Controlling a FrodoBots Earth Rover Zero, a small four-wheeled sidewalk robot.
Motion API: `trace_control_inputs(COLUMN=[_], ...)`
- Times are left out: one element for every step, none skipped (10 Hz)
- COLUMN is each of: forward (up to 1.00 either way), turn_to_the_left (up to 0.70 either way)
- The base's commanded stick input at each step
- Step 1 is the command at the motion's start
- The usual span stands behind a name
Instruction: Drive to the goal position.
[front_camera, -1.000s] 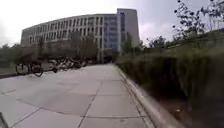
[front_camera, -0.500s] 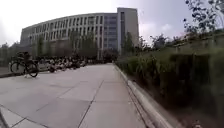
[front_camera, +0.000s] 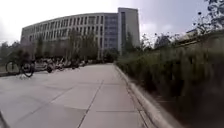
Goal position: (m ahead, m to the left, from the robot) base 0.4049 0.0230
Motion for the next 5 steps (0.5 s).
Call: trace_control_inputs(forward=[0.60, 0.60, 0.60, 0.60, 0.60], turn_to_the_left=[0.02, 0.02, 0.03, 0.03, 0.03])
